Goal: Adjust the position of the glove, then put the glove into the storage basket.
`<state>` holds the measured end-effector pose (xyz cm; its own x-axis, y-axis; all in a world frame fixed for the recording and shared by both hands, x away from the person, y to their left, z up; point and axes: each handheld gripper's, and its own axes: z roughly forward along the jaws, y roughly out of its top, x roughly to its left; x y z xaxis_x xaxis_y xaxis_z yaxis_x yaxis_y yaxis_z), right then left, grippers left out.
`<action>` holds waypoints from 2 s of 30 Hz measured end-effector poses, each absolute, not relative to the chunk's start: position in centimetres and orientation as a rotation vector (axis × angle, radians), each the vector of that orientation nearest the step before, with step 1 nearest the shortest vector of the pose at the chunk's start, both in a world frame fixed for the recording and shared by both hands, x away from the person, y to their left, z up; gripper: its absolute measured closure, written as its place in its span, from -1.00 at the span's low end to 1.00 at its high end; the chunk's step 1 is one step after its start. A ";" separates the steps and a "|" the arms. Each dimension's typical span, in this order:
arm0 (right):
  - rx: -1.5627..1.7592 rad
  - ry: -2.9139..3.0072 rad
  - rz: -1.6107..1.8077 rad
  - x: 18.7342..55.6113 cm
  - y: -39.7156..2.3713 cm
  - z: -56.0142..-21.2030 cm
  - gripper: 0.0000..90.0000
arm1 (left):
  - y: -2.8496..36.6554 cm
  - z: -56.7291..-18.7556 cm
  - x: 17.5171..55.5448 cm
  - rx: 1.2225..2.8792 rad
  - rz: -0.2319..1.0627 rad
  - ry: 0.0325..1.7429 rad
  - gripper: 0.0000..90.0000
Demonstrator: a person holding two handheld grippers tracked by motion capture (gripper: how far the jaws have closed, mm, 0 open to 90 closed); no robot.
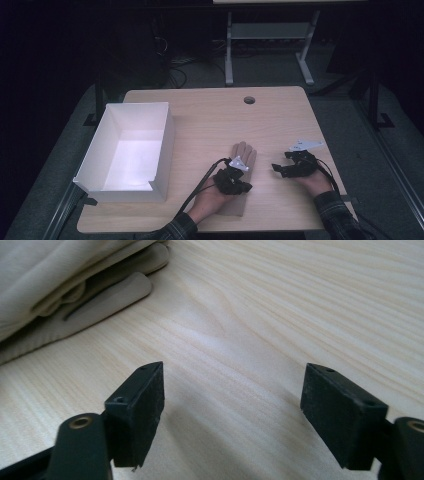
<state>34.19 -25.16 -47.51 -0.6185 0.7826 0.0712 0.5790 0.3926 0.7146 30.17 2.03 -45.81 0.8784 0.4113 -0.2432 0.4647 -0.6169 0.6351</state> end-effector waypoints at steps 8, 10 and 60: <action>1.210 2.362 1.044 34.3 -25.1 -47.9 -0.49 | 4.5 -45.0 30.3 2.342 -0.013 0.649 0.99; 1.214 2.356 1.044 34.3 -25.2 -47.9 -0.50 | 5.3 -44.8 30.5 2.352 0.010 0.656 0.99; 1.180 2.348 1.037 34.3 -24.8 -48.2 -0.66 | 5.9 -45.6 34.7 2.445 0.119 0.629 -0.20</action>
